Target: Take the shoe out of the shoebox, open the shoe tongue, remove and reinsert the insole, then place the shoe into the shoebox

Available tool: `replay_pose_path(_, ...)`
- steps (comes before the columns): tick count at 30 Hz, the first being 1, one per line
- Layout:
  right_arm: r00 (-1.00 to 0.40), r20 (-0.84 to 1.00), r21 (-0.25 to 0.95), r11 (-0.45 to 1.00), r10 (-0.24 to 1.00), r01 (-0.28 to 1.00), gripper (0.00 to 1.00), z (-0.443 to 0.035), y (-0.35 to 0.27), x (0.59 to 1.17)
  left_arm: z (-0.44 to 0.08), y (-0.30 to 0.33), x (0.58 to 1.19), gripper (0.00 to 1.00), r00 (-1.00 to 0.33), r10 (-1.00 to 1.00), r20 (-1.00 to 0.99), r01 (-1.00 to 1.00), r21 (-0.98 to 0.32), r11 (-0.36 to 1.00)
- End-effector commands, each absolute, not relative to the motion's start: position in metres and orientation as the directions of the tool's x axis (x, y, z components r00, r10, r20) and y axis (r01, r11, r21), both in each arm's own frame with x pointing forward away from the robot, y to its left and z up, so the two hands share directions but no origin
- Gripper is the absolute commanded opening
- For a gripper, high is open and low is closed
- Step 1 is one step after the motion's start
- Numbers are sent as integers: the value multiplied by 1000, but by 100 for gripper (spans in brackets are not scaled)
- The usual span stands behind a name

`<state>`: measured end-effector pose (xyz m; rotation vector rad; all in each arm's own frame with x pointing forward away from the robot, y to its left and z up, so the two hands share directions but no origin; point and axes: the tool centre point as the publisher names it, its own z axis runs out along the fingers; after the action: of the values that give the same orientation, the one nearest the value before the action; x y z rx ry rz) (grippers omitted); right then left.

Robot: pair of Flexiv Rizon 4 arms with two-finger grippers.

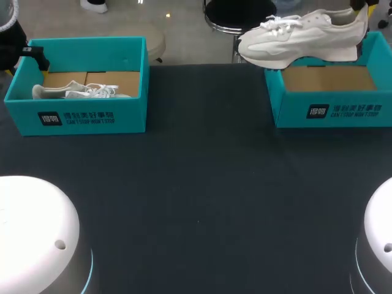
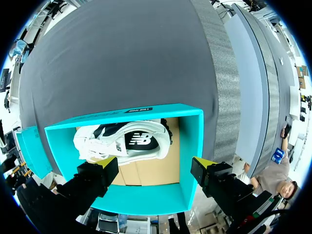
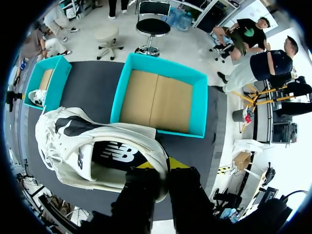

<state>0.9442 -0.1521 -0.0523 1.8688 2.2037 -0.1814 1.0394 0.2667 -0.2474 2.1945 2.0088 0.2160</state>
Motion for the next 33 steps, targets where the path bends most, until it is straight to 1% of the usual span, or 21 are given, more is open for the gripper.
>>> replay_pose_path(1, -181, -253, 168, 227, 950, 959, 0, -51, -147, 933, -247, 267, 1039, 100, 89, 996, 1, 973, 215, -87)
replay_pose_path(28, -176, -254, 171, 223, 951, 960, 0, -51, -148, 934, -247, 267, 1039, 100, 89, 996, 1, 973, 215, -87)
replay_pose_path(33, -181, -266, 167, 230, 947, 959, 0, -56, -132, 916, -247, 267, 1039, 100, 89, 996, 1, 973, 215, -87)
